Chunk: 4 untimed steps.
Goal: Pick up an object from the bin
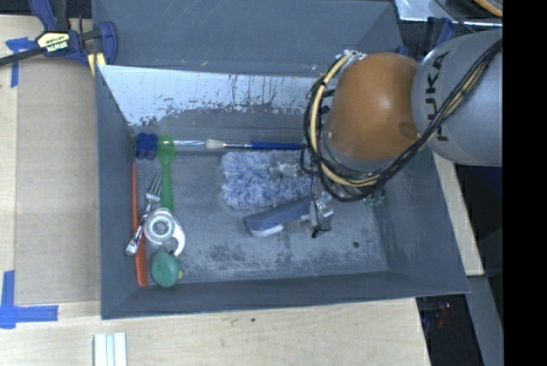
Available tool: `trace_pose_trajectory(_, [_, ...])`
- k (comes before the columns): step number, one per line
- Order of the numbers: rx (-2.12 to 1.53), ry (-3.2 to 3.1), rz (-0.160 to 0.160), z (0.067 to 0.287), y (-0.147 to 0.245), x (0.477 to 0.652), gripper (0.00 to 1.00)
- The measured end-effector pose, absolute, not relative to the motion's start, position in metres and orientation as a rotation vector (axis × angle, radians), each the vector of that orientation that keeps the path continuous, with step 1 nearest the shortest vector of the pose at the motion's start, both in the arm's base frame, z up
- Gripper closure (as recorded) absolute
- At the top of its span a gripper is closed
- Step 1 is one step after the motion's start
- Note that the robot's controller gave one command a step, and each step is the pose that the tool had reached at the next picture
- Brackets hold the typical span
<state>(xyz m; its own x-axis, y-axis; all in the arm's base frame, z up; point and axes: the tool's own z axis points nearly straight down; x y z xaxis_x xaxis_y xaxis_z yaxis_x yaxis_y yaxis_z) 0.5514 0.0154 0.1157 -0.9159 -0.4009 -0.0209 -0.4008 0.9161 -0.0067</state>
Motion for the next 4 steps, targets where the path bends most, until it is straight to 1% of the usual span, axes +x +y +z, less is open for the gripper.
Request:
trace_pose_trajectory(1, [-0.226, 3.128, -0.002, 0.109, -0.014, 0.534, 1.00])
trace_pose_trajectory(2, [-0.227, 3.127, -0.003, 0.109, -0.014, 0.534, 1.00])
trace_pose_trajectory(3, [-0.253, 3.114, -0.005, 0.093, -0.011, 0.529, 1.00])
trace_pose_trajectory(4, [-0.347, 3.104, -0.009, 0.074, 0.007, 0.563, 1.00])
